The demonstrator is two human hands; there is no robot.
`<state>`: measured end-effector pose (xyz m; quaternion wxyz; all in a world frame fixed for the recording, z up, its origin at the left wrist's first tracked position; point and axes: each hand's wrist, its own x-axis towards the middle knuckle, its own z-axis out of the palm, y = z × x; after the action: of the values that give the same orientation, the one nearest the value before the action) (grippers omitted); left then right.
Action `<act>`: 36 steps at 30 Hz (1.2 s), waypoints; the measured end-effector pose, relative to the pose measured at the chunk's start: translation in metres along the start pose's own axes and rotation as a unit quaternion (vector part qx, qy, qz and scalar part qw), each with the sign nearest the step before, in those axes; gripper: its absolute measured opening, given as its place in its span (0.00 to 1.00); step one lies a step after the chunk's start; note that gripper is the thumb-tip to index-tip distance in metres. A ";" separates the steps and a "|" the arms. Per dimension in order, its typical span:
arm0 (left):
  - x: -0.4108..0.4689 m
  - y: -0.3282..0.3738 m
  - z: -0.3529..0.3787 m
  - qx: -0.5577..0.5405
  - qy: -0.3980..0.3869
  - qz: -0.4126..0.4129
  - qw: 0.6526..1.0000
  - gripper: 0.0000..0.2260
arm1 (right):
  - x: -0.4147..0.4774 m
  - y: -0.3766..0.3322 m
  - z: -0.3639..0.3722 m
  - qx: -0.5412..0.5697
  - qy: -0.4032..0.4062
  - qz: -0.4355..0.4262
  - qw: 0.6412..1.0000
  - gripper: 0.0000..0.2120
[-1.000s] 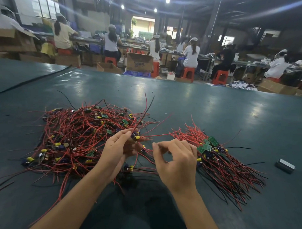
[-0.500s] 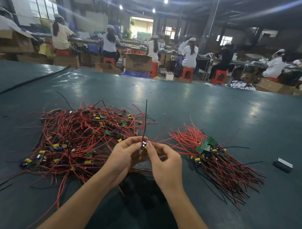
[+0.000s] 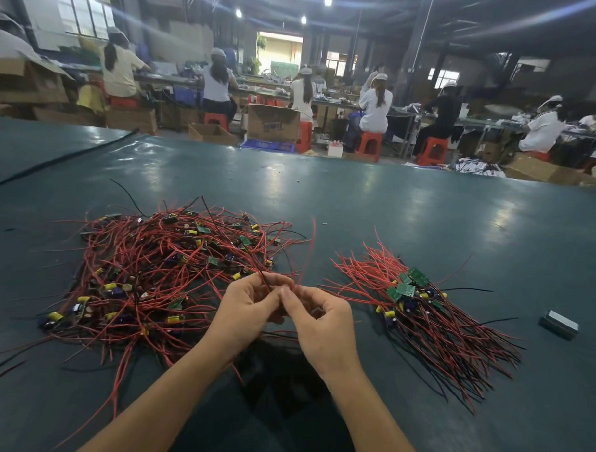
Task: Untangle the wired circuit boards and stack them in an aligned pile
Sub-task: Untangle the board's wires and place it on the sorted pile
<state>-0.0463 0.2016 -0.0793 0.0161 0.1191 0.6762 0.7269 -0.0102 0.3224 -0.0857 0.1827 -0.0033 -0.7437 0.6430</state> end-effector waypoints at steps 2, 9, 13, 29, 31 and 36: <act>0.000 -0.001 0.000 0.013 0.000 0.009 1.000 0.06 | 0.000 -0.001 0.001 0.005 0.011 -0.003 1.000 0.06; 0.001 -0.002 0.002 -0.010 0.017 -0.005 1.000 0.07 | 0.003 -0.006 -0.001 0.080 0.085 0.089 0.989 0.10; -0.003 0.003 0.004 -0.061 -0.006 -0.076 0.995 0.08 | 0.005 -0.007 0.000 0.119 0.079 0.123 0.982 0.13; -0.004 0.002 0.003 -0.010 -0.069 -0.045 0.997 0.15 | 0.002 -0.011 0.003 0.154 0.030 0.132 0.979 0.13; -0.004 0.001 0.001 0.041 -0.079 -0.017 0.996 0.16 | 0.002 -0.010 0.002 0.149 0.038 0.143 0.978 0.14; -0.003 -0.002 0.001 0.069 -0.068 0.023 0.995 0.15 | 0.001 -0.012 0.002 0.111 0.057 0.140 0.982 0.16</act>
<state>-0.0440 0.2023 -0.0818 0.0372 0.1847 0.7192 0.6687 -0.0093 0.3183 -0.0738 0.1326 -0.1236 -0.6484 0.7394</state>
